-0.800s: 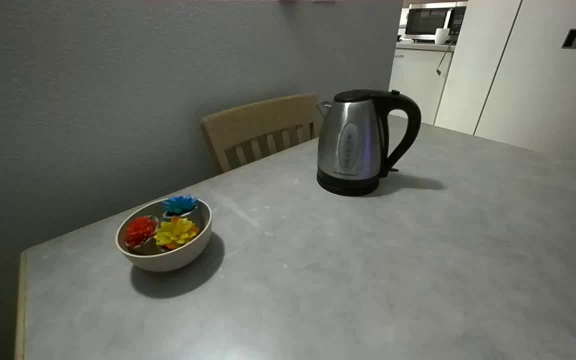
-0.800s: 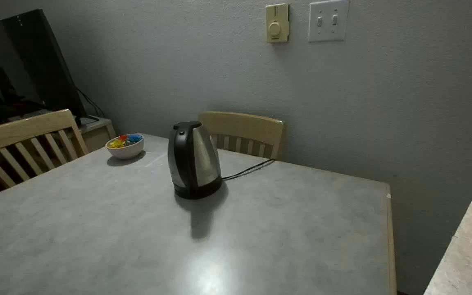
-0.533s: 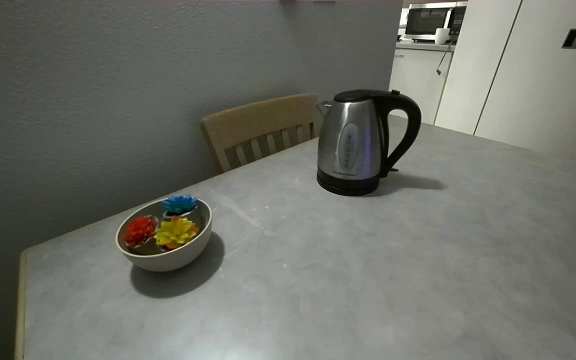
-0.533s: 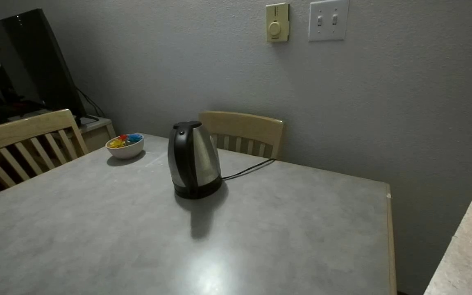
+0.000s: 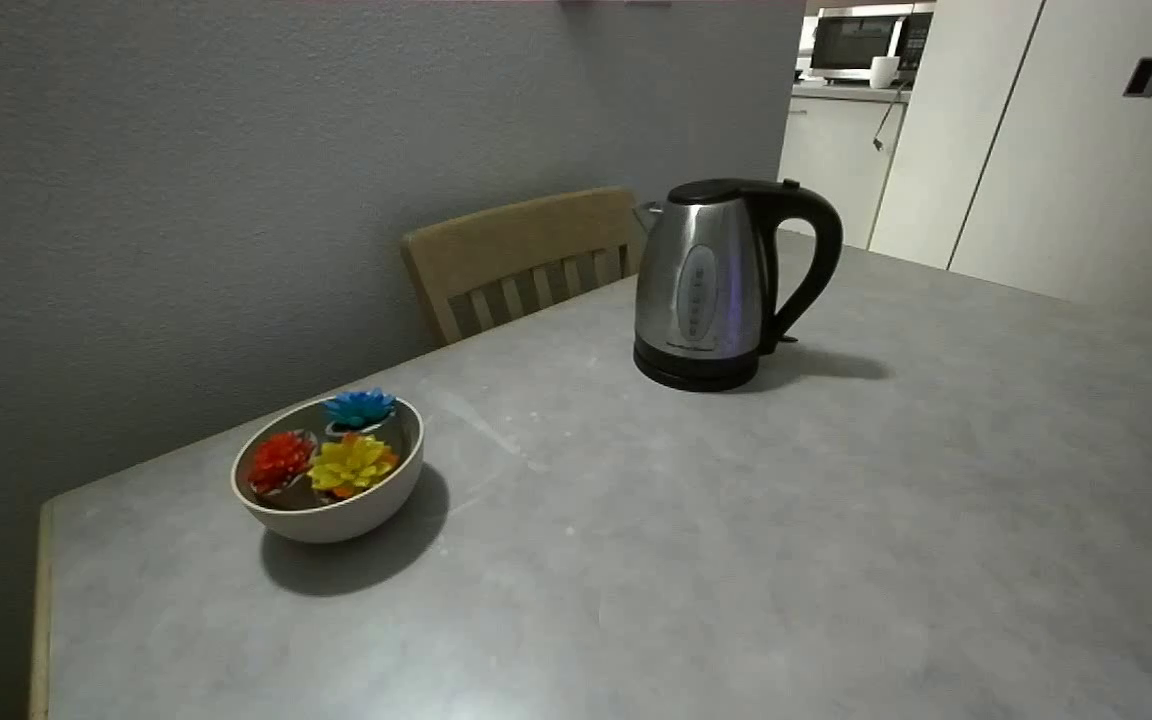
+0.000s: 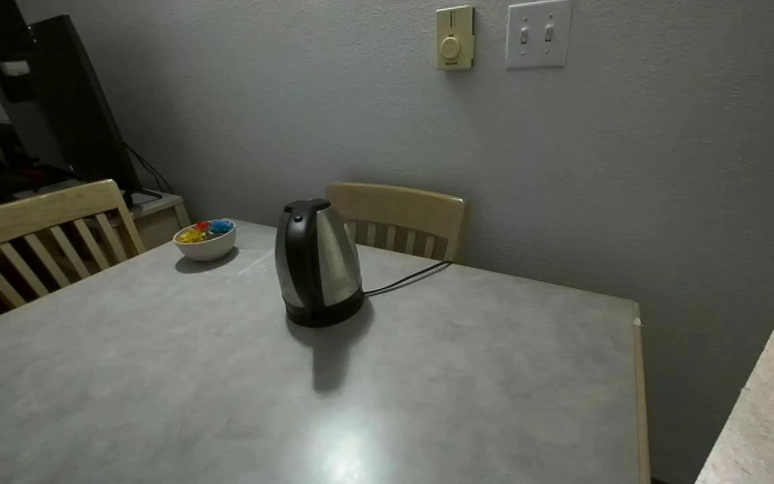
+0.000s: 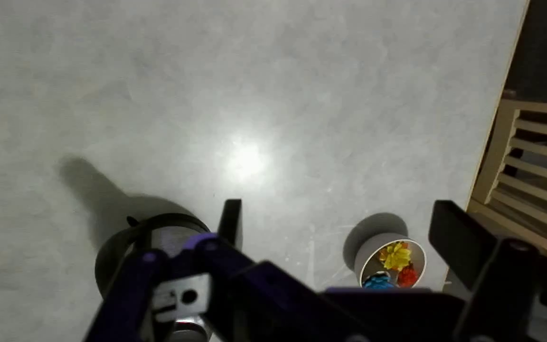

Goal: Press the black button on the handle of the electric kettle

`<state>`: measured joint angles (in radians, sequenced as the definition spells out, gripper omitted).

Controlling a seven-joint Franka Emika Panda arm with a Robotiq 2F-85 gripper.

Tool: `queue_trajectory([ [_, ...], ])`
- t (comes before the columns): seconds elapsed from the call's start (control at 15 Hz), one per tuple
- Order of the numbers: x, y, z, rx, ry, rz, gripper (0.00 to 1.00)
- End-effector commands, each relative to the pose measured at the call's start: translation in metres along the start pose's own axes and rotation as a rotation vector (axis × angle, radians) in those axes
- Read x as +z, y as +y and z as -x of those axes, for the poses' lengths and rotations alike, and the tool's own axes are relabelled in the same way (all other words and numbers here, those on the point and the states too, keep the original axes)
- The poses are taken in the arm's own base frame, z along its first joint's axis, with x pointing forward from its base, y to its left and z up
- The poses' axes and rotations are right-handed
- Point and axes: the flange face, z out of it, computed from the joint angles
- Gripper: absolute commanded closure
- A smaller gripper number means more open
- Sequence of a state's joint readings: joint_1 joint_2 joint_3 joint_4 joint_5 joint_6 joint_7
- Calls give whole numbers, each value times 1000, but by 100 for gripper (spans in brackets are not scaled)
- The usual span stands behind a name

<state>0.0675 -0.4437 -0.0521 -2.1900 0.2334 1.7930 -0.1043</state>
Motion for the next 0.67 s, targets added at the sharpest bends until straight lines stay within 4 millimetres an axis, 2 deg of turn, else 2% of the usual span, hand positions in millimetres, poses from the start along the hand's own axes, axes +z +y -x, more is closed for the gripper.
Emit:
queue_trajectory([
  [0.0,-7,10,-31,-70,-81,17,0],
  [0.33,-16,28,-69,-174,-33,119,0],
  [0.4,-14,17,-52,-139,-40,107,0],
  [0.6,-12,18,-56,-141,-43,108,0],
])
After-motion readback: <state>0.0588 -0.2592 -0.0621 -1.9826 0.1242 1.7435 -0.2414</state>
